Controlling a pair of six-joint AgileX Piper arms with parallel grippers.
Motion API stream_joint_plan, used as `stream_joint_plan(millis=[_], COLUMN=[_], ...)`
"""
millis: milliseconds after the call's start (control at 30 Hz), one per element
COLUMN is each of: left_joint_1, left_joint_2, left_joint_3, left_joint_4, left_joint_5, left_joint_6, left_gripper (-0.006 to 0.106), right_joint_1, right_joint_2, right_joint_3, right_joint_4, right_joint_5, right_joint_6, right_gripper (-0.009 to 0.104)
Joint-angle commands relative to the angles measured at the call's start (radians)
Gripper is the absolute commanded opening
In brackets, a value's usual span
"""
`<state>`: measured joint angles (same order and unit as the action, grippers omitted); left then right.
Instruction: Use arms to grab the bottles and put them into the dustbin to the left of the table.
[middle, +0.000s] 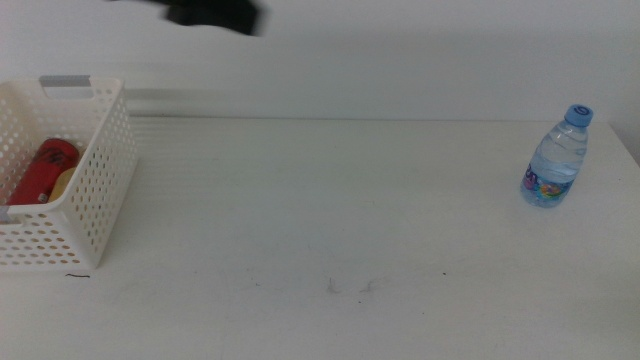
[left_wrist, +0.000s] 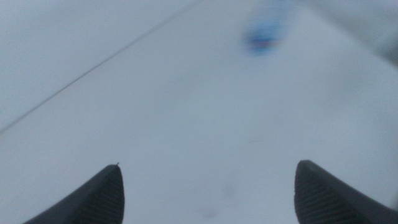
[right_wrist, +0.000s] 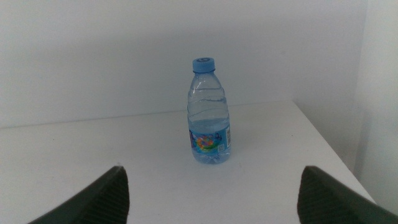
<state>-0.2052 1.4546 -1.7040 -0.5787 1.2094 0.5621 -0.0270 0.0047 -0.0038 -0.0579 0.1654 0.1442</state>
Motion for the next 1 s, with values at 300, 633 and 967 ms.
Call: stream_joint_plan(millis=[300,633,967], left_joint_1=[-0.296,-0.357,-0.357], left_joint_2=[-0.129,-0.434,-0.476], left_joint_3=[-0.003,0.367,0.424], left_joint_4=[0.053,0.028,-0.001], left_joint_5=[-0.036,-0.386,-0.465], left_joint_6=[-0.079,-0.056,-0.054], left_gripper=[0.094,0.094,0.094], right_joint_1=[-0.005,-0.005,-0.005], right_joint_2=[-0.005,-0.005,-0.005], right_joint_3=[0.004,0.004,0.004], right_joint_4=[-0.010,-0.010,-0.010], right_joint_5=[-0.012,-0.012,-0.012], right_joint_6=[-0.006,-0.006,-0.006], right_gripper=[0.087,0.087,0.087])
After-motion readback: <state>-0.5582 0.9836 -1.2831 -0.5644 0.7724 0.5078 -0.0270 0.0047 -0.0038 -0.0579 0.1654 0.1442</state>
